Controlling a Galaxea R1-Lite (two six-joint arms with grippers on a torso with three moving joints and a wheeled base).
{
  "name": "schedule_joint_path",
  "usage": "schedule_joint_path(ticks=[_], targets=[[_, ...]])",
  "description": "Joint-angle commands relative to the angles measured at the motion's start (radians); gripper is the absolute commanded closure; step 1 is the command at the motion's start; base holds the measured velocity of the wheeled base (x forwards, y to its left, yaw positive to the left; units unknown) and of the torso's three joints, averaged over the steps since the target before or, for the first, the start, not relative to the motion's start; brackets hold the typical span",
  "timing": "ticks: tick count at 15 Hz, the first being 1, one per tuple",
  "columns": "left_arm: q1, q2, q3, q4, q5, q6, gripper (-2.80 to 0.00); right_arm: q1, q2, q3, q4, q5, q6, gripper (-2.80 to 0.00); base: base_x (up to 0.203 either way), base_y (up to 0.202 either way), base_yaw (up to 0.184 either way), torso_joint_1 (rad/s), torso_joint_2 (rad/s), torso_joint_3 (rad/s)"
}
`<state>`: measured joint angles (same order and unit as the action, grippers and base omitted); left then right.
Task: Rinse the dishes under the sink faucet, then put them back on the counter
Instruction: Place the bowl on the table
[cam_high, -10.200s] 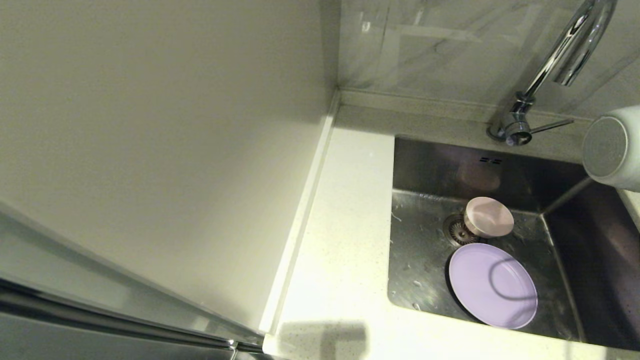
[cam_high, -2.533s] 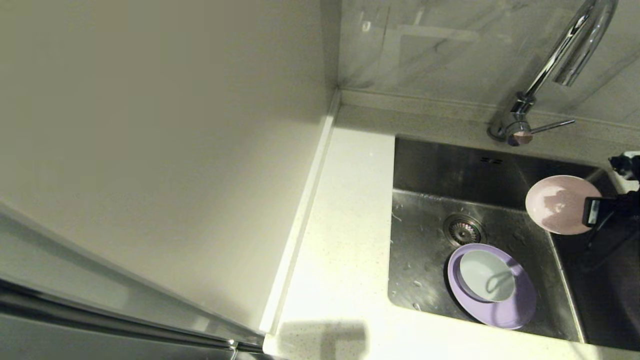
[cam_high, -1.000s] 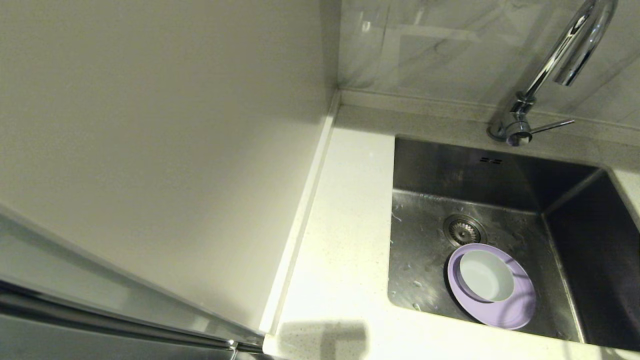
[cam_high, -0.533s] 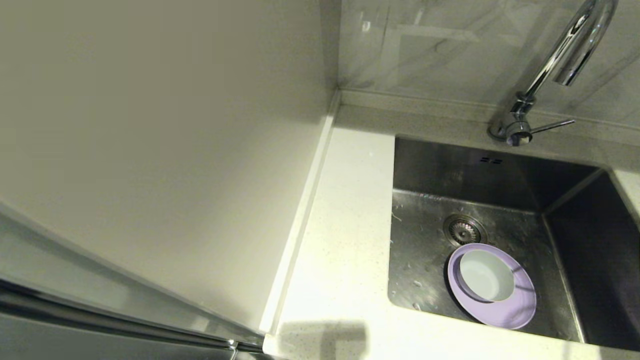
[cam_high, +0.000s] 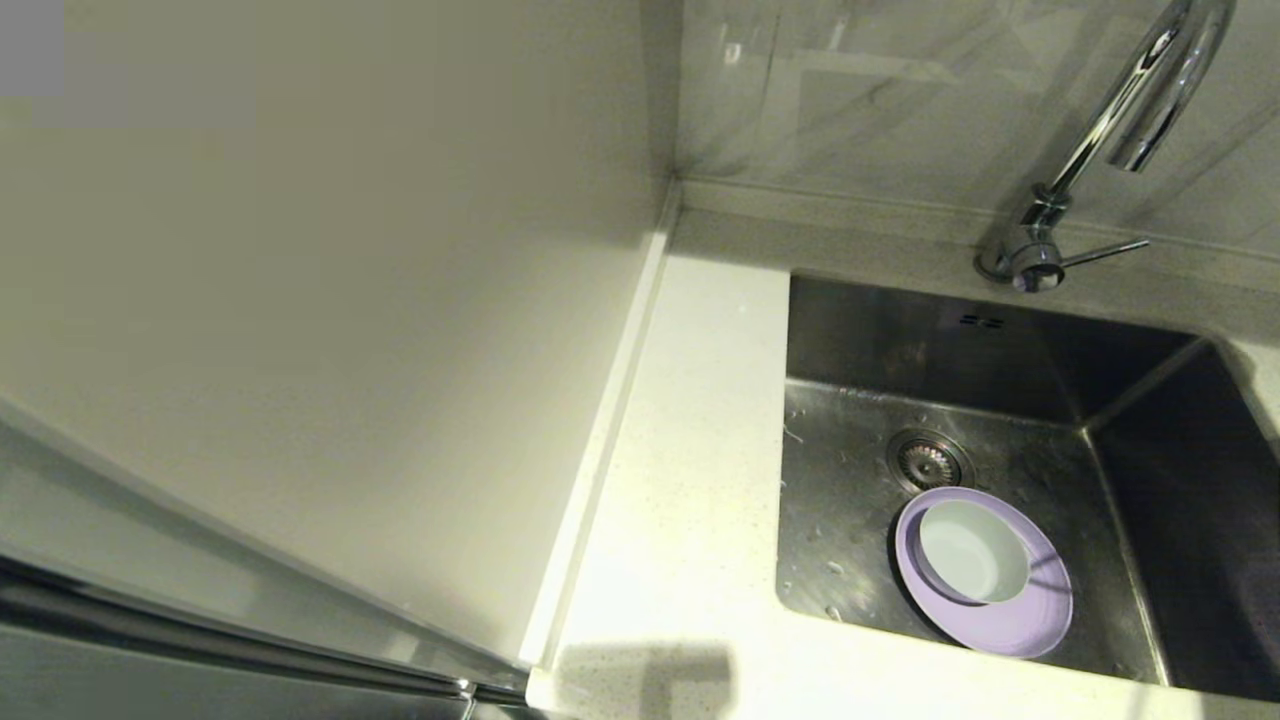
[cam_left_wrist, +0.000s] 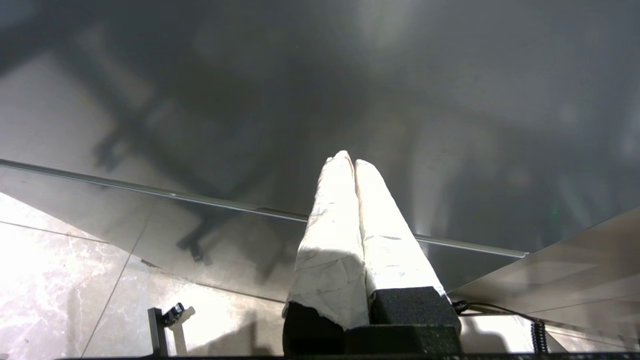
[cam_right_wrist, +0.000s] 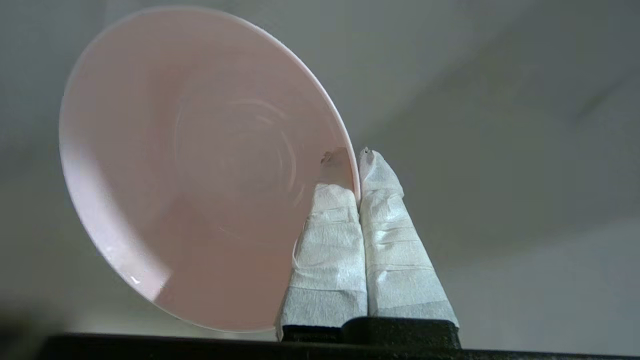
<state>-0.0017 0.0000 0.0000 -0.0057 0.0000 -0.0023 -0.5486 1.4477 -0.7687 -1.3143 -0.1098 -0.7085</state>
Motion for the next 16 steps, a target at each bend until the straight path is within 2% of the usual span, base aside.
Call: schedule_joint_path(ticks=[1, 4, 6, 7, 9, 12, 16], targets=[[0.0, 0.0, 0.003, 0.0, 0.0, -0.001, 0.0, -0.045, -0.045, -0.017, 0.341, -0.02, 0.055, 0.0, 0.0, 0.0, 0.0, 0.0, 0.0, 0.0], [0.0, 0.0, 0.003, 0.0, 0.0, -0.001, 0.0, -0.11, -0.104, -0.11, 0.913, -0.035, 0.263, 0.0, 0.0, 0.0, 0.0, 0.0, 0.0, 0.0], [0.0, 0.0, 0.002, 0.0, 0.0, -0.001, 0.0, -0.157, -0.118, -0.18, 1.214, -0.036, 0.495, 0.0, 0.0, 0.0, 0.0, 0.0, 0.0, 0.0], [0.0, 0.0, 0.002, 0.0, 0.0, -0.001, 0.0, -0.184, -0.11, -0.201, 1.274, -0.034, 0.594, 0.0, 0.0, 0.0, 0.0, 0.0, 0.0, 0.0], [0.0, 0.0, 0.002, 0.0, 0.0, -0.001, 0.0, -0.255, -0.069, -0.208, 1.296, -0.027, 0.705, 0.0, 0.0, 0.0, 0.0, 0.0, 0.0, 0.0], [0.0, 0.0, 0.003, 0.0, 0.0, -0.001, 0.0, -0.298, -0.047, -0.21, 1.297, 0.006, 0.889, 0.0, 0.0, 0.0, 0.0, 0.0, 0.0, 0.0], [0.0, 0.0, 0.003, 0.0, 0.0, -0.001, 0.0, -0.338, -0.03, -0.22, 1.32, 0.014, 1.014, 0.0, 0.0, 0.0, 0.0, 0.0, 0.0, 0.0]])
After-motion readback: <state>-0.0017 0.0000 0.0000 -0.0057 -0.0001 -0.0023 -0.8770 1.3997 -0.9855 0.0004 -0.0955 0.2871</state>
